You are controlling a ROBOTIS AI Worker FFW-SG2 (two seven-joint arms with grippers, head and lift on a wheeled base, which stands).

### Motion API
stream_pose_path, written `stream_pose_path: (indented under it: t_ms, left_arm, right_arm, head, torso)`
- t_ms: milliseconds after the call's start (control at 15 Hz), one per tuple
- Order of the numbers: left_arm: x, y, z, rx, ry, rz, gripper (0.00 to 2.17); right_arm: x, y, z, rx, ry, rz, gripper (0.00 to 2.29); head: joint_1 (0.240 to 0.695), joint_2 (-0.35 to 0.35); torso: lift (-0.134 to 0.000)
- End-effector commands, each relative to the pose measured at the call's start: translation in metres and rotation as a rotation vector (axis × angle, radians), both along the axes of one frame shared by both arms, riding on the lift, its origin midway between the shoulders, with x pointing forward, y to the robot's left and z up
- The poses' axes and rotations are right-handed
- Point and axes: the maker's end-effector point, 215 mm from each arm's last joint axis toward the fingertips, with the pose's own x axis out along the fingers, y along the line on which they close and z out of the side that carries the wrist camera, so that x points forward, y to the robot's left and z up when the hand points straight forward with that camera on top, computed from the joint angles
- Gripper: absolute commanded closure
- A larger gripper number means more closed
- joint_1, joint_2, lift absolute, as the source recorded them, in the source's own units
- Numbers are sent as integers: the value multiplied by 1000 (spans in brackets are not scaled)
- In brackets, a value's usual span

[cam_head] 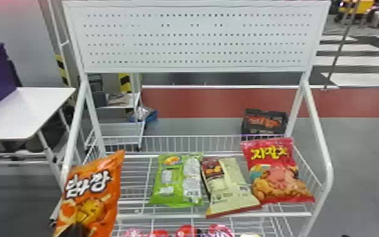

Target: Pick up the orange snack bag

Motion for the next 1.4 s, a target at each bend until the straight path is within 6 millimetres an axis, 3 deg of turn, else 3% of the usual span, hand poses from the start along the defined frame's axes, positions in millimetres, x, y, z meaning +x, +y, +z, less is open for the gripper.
stream_pose_path:
  t_ms: [0,600,1333]
  left_arm:
    - [-14,9,-2,3,-13,17,1197]
    - [-44,5,12,-9,-57,7,1197]
    - [-45,8,11,-3,-56,11,1197]
  right_arm:
    - [0,1,-1,1,2,1,194]
    - [-2,1,-1,-1,4,5,194]
    - [-3,3,2,4,0,7,194]
  head:
    - [499,0]
    - [499,0]
    - [499,0]
  torso:
    - [0]
    - [0]
    - [0]
